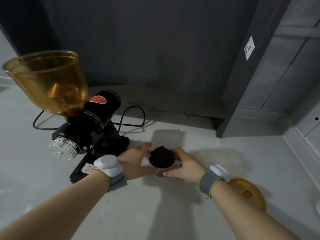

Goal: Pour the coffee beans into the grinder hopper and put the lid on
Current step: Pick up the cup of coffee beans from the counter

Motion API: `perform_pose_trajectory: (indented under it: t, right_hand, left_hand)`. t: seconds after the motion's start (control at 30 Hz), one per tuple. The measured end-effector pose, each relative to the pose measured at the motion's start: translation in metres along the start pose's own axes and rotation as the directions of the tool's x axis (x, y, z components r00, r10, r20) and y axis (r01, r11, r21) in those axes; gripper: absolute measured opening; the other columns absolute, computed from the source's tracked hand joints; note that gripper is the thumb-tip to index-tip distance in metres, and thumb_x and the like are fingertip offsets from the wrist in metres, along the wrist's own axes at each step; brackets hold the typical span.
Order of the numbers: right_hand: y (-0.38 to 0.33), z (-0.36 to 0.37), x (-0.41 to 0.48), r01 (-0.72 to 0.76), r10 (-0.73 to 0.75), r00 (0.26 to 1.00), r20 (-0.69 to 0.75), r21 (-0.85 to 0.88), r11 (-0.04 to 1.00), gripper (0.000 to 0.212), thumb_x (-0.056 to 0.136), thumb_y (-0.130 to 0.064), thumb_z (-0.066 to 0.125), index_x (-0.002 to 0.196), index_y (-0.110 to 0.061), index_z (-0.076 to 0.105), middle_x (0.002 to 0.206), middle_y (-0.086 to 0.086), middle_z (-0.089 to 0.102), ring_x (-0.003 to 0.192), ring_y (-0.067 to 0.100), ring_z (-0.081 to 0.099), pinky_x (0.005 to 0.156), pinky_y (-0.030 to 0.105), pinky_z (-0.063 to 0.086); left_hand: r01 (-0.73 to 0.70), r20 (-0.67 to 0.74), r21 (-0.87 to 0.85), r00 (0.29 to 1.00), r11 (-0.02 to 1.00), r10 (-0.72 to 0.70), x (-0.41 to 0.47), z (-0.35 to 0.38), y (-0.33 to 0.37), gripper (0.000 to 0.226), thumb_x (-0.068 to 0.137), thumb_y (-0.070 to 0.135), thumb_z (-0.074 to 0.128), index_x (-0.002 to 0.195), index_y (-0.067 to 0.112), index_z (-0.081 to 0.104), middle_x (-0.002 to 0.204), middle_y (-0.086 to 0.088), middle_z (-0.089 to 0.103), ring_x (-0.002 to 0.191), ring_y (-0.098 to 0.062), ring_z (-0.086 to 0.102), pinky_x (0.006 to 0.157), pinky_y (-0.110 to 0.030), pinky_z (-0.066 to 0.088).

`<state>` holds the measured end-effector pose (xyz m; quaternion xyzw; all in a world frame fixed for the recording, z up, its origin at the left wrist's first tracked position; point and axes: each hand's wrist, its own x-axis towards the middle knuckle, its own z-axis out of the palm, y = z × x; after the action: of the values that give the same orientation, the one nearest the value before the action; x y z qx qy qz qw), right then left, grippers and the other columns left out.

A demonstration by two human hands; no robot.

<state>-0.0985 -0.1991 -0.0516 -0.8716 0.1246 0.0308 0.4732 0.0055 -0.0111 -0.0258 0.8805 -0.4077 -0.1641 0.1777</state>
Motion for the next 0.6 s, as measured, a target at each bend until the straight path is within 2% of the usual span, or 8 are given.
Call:
perform_pose_trajectory:
  t: [0.2, 0.37, 0.53, 0.6]
  right_hand:
    - [0.000, 0.000, 0.002, -0.006, 0.006, 1.000, -0.015, 0.041, 0.999, 0.066, 0.061, -0.029, 0.085, 0.116, -0.021, 0.051, 0.113, 0.000, 0.064, 0.107, 0.015, 0.060, 0.094, 0.038, 0.050]
    - [-0.005, -0.002, 0.002, -0.012, 0.012, 1.000, 0.006, 0.023, 1.000, 0.068, 0.060, -0.027, 0.085, 0.117, -0.019, 0.050, 0.117, 0.005, 0.064, 0.111, 0.019, 0.059, 0.097, 0.041, 0.049]
    - [-0.015, -0.011, -0.001, 0.013, -0.014, 1.000, 0.024, 0.048, 0.999, 0.076, 0.061, -0.024, 0.085, 0.125, -0.022, 0.045, 0.118, -0.002, 0.058, 0.112, 0.014, 0.054, 0.096, 0.031, 0.045]
    - [-0.023, -0.018, -0.002, 0.039, -0.039, 0.999, 0.012, 0.058, 0.998, 0.077, 0.061, -0.023, 0.085, 0.126, -0.023, 0.044, 0.120, -0.002, 0.057, 0.113, 0.015, 0.054, 0.097, 0.032, 0.045]
  left_hand:
    - [0.004, -0.034, -0.076, 0.999, 0.997, -0.007, 0.000, 0.001, 0.003, 0.088, 0.070, 0.053, 0.071, 0.138, 0.017, 0.028, 0.131, -0.006, 0.056, 0.115, -0.019, 0.054, 0.089, -0.024, 0.042]
    - [0.012, -0.081, -0.073, 0.997, 0.997, -0.018, -0.002, 0.000, 0.008, 0.088, 0.068, 0.052, 0.074, 0.136, 0.017, 0.032, 0.128, -0.004, 0.057, 0.113, -0.017, 0.055, 0.086, -0.021, 0.040]
    - [0.002, -0.114, -0.041, 0.993, 0.999, -0.007, -0.004, -0.009, 0.016, 0.083, 0.065, 0.060, 0.071, 0.131, 0.023, 0.036, 0.121, 0.004, 0.060, 0.106, -0.014, 0.057, 0.086, -0.026, 0.045]
    - [-0.009, -0.142, -0.054, 0.990, 0.999, 0.001, -0.005, -0.018, 0.020, 0.082, 0.063, 0.061, 0.071, 0.128, 0.024, 0.038, 0.117, 0.007, 0.061, 0.104, -0.014, 0.057, 0.085, -0.027, 0.046]
